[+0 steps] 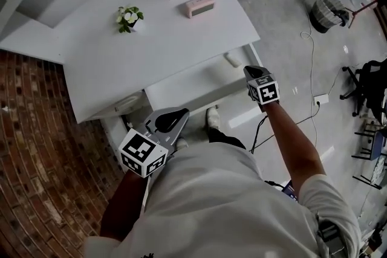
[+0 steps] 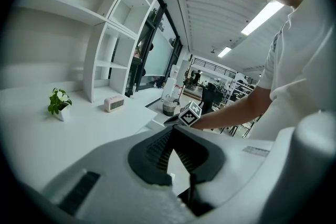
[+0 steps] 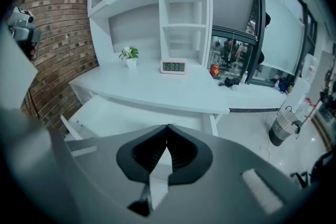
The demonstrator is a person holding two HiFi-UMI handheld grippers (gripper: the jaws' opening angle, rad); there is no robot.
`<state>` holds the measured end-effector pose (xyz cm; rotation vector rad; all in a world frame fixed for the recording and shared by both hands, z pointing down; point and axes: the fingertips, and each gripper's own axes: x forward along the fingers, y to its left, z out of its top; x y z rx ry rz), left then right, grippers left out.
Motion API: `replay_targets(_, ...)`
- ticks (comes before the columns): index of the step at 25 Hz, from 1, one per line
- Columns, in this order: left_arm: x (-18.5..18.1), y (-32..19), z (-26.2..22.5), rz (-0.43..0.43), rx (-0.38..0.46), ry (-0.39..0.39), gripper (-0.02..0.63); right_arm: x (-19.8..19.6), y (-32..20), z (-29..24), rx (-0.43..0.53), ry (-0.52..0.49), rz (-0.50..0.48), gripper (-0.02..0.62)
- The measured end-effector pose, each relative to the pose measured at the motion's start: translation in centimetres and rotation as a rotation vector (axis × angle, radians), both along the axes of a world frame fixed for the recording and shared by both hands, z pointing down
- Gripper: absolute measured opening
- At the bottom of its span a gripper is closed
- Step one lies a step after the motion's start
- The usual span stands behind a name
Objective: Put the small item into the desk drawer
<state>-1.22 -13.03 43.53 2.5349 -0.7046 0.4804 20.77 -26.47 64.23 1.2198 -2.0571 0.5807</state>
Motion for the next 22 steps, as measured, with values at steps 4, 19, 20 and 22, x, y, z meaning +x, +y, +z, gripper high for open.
replay_targets(4,-1.5,1.7,0.0,0.019,0.003,0.010,0.006,-1.7,2.9,-2.2,0.045,-0.022,-0.014,0.012)
replay_targets(19,-8.1,7.0,0.0,0.046,0.049,0.013,0.006,-12.6,16.1,-8.7,0.087,-0.123,-0.146,0.012)
replay_targets(20,-8.5,7.4,0.0,0.046,0.049,0.016,0.006,-13.4,16.8,-9.4,0.092,-0.134,-0.156,0.012)
replay_targets(22,-9.2,8.3,0.0,0.048,0.049,0.019,0.006,-15.1,18.2,-10.7,0.105,-0.158,-0.172,0.012)
